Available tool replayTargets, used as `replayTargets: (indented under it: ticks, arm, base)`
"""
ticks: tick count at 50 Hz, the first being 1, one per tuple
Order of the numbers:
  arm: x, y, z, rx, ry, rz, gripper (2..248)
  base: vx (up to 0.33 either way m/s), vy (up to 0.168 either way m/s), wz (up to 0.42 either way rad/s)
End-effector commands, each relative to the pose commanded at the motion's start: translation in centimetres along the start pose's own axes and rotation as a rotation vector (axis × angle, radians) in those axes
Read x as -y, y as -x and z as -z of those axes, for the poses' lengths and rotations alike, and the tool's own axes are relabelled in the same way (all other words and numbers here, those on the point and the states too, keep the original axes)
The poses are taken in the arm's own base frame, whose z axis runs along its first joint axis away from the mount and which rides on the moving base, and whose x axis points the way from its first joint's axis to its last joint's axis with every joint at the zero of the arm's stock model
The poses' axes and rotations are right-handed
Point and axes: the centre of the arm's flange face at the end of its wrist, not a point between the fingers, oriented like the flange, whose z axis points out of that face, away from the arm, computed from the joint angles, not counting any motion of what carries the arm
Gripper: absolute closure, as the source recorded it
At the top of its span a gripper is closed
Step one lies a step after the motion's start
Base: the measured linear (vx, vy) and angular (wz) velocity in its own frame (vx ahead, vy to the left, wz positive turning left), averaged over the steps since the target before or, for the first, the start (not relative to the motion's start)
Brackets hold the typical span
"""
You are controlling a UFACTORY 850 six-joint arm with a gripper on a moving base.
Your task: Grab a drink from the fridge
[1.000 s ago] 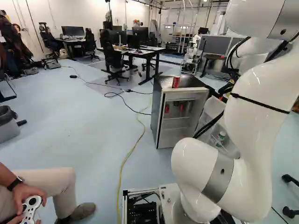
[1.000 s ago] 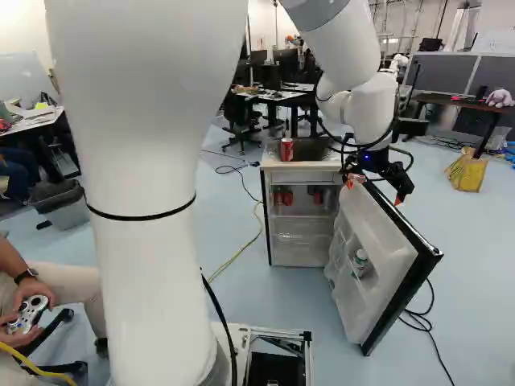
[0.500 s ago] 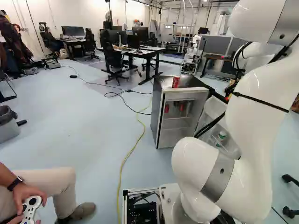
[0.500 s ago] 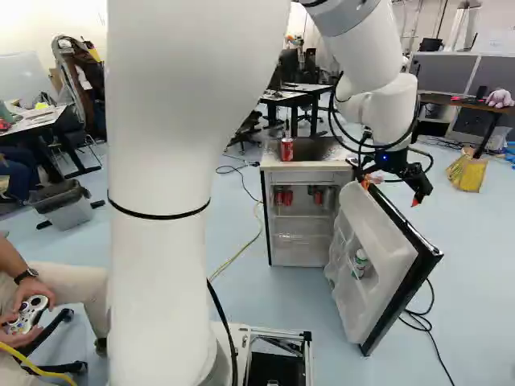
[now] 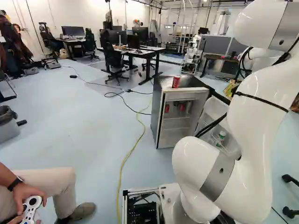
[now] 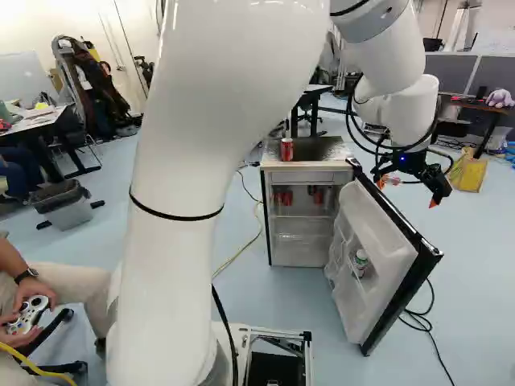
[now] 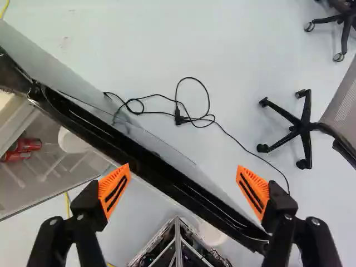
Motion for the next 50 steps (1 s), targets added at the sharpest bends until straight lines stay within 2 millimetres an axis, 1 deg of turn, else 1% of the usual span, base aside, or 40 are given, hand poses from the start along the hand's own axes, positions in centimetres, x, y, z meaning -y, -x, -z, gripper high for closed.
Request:
replayTargets:
  ticks: [35,50]
  arm:
    - [-4.3,-3.7,-2.5,-0.025,0.029,-0.054,3]
    - [-4.8,-4.1,-2.8,-0.027,0.032,-0.059,3]
  base:
    - [0.0,0.0,0.0]
    - [0.0,0.0,0.0]
